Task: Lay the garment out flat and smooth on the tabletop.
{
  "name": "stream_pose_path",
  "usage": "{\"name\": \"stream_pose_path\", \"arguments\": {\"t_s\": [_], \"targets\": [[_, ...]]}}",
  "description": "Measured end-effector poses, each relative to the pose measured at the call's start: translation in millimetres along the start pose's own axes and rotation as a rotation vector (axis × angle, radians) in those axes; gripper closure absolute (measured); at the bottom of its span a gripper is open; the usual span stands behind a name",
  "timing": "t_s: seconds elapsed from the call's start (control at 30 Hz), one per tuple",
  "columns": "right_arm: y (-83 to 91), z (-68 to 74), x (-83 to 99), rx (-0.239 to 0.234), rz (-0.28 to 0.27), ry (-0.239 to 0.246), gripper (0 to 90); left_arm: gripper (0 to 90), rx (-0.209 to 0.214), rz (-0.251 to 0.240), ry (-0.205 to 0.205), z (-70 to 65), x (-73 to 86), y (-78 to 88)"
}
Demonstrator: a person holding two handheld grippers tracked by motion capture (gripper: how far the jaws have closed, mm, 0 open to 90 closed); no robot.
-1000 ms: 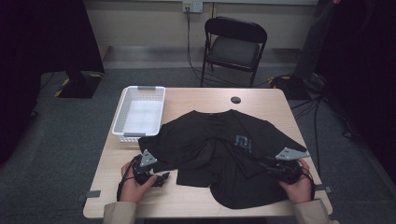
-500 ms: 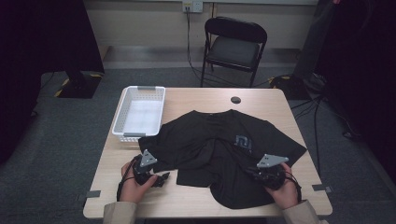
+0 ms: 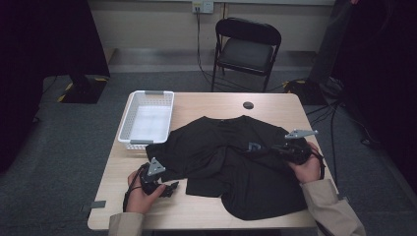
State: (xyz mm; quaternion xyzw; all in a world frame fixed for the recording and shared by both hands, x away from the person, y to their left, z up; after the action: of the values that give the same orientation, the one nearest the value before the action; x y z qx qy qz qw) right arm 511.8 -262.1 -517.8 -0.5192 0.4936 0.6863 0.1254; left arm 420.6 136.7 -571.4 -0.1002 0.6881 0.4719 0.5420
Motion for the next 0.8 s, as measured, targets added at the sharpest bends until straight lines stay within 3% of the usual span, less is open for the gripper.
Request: {"name": "stream_pose_path", "arguments": {"t_s": [0.17,0.23,0.33,0.43,0.53,0.63,0.73,0.8], "targets": [[-19.9,-32.0,7.1,0.1,0.032,-0.038,71.5,13.4,0.001,0.0,0.0,0.0,0.0,0.0],[-15.9,-42.3,6.7,0.17,0.02,-0.035,64.4,13.4,0.0,0.0,-0.002,0.1,0.0,0.0],[0.0,-40.6,4.0,0.175,-0.026,-0.041,57.8,13.4,0.0,0.0,-0.001,-0.1,0.0,-0.1],[18.1,-20.4,10.3,0.117,-0.051,-0.012,55.4,13.4,0.0,0.0,-0.002,0.1,0.0,-0.1],[34.2,10.8,26.5,0.048,-0.064,0.001,53.1,13.4,-0.001,0.0,-0.002,0.0,0.0,-0.1],[42.5,43.5,54.1,-0.025,-0.027,0.039,57.5,13.3,-0.001,0.0,-0.001,-0.1,0.0,-0.1],[45.3,59.1,80.0,-0.035,0.038,0.075,59.2,13.2,-0.001,0.0,-0.001,-0.2,0.0,-0.1],[48.3,59.0,84.9,-0.01,0.049,0.09,60.4,13.2,-0.001,0.001,-0.001,-0.1,0.0,-0.1]]}}
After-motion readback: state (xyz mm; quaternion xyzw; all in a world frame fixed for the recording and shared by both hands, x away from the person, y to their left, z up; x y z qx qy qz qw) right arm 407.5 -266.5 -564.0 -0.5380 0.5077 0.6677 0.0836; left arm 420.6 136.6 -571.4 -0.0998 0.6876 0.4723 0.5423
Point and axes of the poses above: each handheld gripper's, and its own axes: y roughly backward along the jaws, x roughly out of its underside, z roughly to its left, the point moved 10 cm from there along -y, roughly forward along the jaws, and after that the axes turned 8 degrees about -z, right-handed, at the moved point
